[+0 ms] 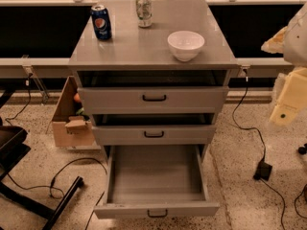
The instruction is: Close bottom drawer
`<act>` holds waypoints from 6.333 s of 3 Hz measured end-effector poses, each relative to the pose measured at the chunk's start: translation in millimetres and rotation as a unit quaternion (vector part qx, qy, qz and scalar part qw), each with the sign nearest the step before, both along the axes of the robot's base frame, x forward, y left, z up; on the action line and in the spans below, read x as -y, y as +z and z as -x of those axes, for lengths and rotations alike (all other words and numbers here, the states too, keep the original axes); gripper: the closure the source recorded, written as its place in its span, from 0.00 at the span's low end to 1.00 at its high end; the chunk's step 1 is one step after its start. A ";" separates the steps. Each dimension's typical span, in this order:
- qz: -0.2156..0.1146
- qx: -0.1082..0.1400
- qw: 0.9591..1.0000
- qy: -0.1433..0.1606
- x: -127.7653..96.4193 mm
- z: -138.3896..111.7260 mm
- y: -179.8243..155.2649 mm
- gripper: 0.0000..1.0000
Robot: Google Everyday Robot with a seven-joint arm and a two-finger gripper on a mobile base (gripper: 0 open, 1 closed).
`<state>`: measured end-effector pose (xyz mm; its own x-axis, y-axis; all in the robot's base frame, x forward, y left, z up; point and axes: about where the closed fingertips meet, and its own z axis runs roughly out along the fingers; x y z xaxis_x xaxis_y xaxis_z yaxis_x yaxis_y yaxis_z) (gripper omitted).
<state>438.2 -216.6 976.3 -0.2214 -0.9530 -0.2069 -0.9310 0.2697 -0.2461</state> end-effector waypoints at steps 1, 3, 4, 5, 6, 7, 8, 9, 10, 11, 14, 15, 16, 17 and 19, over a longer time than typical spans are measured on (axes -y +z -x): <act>0.000 0.000 1.000 0.000 0.0 0.0 0.0 0.00; 0.021 -0.002 0.998 -0.056 2.9 -3.2 -16.8 0.00; 0.033 -0.014 0.996 -0.084 -5.2 15.7 -67.5 0.00; 0.046 -0.015 0.995 -0.091 -12.5 28.7 -127.7 0.00; 0.062 -0.040 0.994 -0.079 -17.1 39.8 -212.2 0.00; 0.070 -0.093 0.991 -0.066 -21.2 58.1 -302.5 0.00; 0.071 -0.112 0.989 -0.064 -20.1 66.1 -329.0 0.00; 0.071 -0.112 0.989 -0.064 -20.1 66.1 -329.0 0.00; 0.069 -0.119 0.989 -0.060 -22.1 62.4 -342.7 0.00; 0.049 -0.130 0.989 -0.056 -19.9 62.9 -394.6 0.00; -0.014 -0.118 0.991 -0.065 -8.8 87.0 -568.8 0.00; -0.019 -0.118 0.991 -0.062 -11.5 88.7 -576.9 0.00; -0.012 -0.126 0.991 -0.051 -15.5 96.9 -594.7 0.00; -0.025 -0.146 0.989 -0.031 -19.4 119.4 -660.0 0.03; -0.091 -0.179 0.980 -0.011 -48.4 134.3 -808.4 0.57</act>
Offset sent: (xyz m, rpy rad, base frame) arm 0.0161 -0.0086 0.0052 -0.0338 0.0160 -0.0760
